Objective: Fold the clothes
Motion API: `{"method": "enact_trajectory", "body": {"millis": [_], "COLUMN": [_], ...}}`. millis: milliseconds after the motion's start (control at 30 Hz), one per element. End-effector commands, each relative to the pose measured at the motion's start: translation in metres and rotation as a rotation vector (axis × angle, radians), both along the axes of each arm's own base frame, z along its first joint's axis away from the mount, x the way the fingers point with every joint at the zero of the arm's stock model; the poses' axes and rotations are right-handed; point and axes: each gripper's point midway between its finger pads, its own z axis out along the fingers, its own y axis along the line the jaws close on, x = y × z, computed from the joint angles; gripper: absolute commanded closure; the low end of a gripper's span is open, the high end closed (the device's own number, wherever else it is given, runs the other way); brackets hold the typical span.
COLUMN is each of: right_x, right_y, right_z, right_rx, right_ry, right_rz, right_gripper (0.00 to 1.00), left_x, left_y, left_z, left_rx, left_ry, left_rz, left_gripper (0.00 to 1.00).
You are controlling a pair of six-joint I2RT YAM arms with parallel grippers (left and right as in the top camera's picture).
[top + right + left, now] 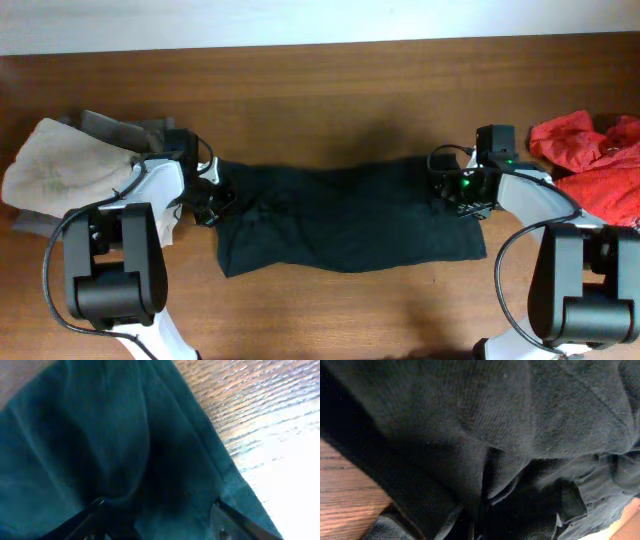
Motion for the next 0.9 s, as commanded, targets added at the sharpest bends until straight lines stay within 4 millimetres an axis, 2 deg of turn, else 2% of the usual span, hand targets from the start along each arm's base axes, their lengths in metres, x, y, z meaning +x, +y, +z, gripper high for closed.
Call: {"method": "enact_trajectory", "body": {"millis": [0,133,367,567,800,867], "right_x": [-0.002,-0.002,-0.003,-0.01,-0.013,-0.013], "right_y": [0.004,0.006,0.012,0.013,0.019,0.026], "right_z": [-0.004,-0.001,0.021,0.02,0.021,0.024], "right_rx": [0.012,0.016,0.033,0.033,0.042,0.068], "right_ry": [0.009,0.004,-0.044,-0.019,-0.028,-0.05], "right_rz": [0.013,0.041,0.098,0.107,0.209,0.273], "right_gripper": [0.31,0.36,0.35,0.36,0.33,0.31], "left_x": [-0.004,-0.004,-0.004,-0.004,-0.004,-0.004], "left_y": [0.006,0.006,0.006,0.006,0.006,0.006], "left_z": [-0.008,-0.008,-0.008,-0.008,-0.008,-0.008], "left_rx": [0.021,0.021,0.022,0.022,0.022,0.022], "left_ry": [0.015,0.015,0.014,0.014,0.014,0.014], "left_rz": [-0.01,-0.01,-0.01,-0.01,-0.01,-0.01], "left_gripper": [0.96,0.96,0.96,0.96,0.96,0.96]}}
